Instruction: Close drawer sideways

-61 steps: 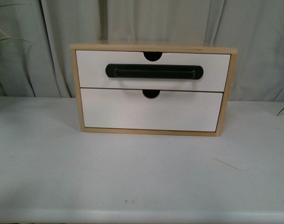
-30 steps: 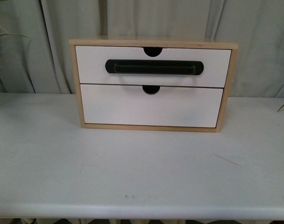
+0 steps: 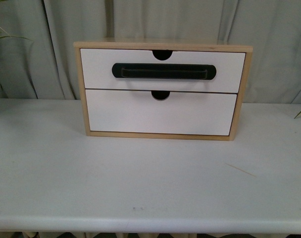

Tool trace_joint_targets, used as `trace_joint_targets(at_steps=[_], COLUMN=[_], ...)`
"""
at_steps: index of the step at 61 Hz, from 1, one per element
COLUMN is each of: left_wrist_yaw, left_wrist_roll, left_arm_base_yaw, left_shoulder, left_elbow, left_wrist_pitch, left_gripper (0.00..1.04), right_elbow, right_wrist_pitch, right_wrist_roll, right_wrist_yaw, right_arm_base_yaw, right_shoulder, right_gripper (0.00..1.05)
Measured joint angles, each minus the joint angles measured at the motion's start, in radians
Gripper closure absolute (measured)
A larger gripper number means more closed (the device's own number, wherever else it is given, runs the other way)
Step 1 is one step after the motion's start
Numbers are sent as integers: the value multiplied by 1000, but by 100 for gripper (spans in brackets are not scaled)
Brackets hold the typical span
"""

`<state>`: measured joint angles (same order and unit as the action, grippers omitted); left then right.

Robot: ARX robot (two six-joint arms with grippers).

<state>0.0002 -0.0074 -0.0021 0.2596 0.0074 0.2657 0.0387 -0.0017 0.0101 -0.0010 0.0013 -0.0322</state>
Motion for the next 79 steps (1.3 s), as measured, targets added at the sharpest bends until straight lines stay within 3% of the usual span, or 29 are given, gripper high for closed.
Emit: trace_joint_targets(at_steps=[17,24,38,40,58,63,68,70,79], left_wrist_yaw=[0,0,0,0,0,0,0,0,0], left_wrist_roll=[0,0,0,0,0,0,0,1,1], left_arm_base_yaw=[0,0,0,0,0,0,0,0,0], left_shoulder=[-84,-232,-255,-255,-255,-255,-255,-255,-255], left_elbow=[0,0,0,0,0,0,0,0,0], left_wrist_pitch=[-85,-256,-264,-264,-264,-264,-264,-264,-264], left_gripper=[101,101,101,97,43,21,5,5,6], right_elbow=[-33,-33,-33,-33,-33,-33,-33,-33,-33], right_wrist_pitch=[0,0,0,0,0,0,0,0,0], right_wrist_roll=[0,0,0,1,0,0,0,0,0], right_wrist_yaw=[-1,0,-1,-1,-1,-1,-1,-1,-1], right_arm_base_yaw=[0,0,0,0,0,0,0,0,0], right_shoulder=[28,28,28,28,28,28,28,28,28], right_gripper=[103,103,103,103,52,29,13,7,9])
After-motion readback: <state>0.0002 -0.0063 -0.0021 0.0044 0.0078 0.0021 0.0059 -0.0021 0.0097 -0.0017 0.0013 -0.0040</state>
